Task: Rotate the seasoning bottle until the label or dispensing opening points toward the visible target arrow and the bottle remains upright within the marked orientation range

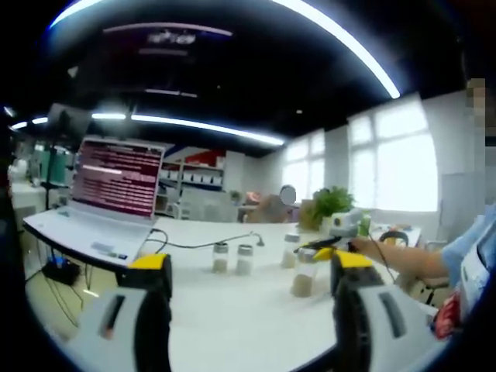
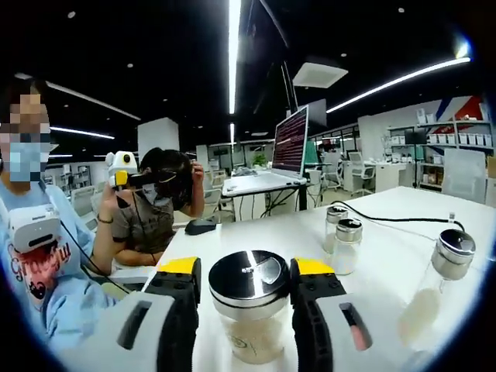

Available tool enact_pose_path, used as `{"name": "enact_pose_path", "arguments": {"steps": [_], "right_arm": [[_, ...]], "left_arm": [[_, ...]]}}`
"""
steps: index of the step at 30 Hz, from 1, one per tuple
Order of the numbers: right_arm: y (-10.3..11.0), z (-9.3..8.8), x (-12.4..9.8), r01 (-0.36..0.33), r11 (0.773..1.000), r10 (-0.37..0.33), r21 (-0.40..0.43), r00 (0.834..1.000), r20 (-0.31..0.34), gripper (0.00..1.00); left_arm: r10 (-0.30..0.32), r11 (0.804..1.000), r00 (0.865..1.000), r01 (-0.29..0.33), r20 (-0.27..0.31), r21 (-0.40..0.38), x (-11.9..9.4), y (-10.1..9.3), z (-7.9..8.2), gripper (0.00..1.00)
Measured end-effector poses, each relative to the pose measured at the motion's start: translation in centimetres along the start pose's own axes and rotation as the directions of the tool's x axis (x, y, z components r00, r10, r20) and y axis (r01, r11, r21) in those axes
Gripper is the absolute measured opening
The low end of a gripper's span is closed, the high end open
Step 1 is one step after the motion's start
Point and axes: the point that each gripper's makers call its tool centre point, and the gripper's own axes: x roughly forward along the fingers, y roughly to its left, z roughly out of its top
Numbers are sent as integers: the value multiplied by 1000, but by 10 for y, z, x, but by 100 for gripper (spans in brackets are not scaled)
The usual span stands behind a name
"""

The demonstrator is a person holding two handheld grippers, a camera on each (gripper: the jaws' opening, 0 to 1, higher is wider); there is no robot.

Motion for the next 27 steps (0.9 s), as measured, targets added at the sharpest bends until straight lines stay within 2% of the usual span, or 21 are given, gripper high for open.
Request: {"name": "enact_pose_path", "arguments": {"steps": [14,27], "right_arm": [[-8,-3,3,76,997,-75,-20,997,10,40],[-13,0,5,217,975,-218,-40,975,-37,40]], "left_arm": [[-8,1000,1000,9,-20,2,5,-3,-4,89],[11,1000,1000,-11,-21,-5,5,6,-4,89]]}}
